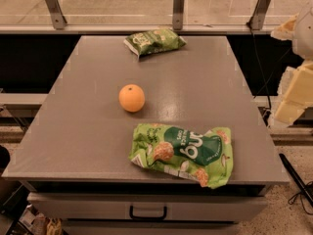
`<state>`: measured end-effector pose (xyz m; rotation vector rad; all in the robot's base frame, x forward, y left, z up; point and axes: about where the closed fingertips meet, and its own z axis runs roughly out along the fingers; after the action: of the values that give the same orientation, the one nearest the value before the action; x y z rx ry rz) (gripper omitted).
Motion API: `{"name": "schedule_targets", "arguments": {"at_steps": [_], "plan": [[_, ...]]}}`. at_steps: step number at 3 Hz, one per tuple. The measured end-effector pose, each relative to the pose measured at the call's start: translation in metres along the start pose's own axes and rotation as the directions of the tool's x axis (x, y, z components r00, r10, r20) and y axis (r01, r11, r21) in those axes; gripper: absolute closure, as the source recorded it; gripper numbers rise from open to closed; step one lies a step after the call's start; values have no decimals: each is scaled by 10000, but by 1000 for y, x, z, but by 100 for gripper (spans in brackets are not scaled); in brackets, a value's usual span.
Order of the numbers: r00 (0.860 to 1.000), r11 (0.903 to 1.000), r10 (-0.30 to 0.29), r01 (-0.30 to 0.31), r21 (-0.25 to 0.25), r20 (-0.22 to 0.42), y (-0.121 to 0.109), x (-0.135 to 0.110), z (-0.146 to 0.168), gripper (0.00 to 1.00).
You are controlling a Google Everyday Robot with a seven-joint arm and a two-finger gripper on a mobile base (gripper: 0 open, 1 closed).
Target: Move green rice chip bag near green jalapeno chip bag
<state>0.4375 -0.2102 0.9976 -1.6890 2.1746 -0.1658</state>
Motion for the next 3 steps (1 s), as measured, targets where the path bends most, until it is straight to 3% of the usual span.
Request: {"name": "schedule_targets", "arguments": {"at_steps": [2,3], "plan": [[9999,9998,110,-108,-142,129,2,-4,6,0],[9964,9966,520,-474,-679,671,17,-14,32,0]]}}
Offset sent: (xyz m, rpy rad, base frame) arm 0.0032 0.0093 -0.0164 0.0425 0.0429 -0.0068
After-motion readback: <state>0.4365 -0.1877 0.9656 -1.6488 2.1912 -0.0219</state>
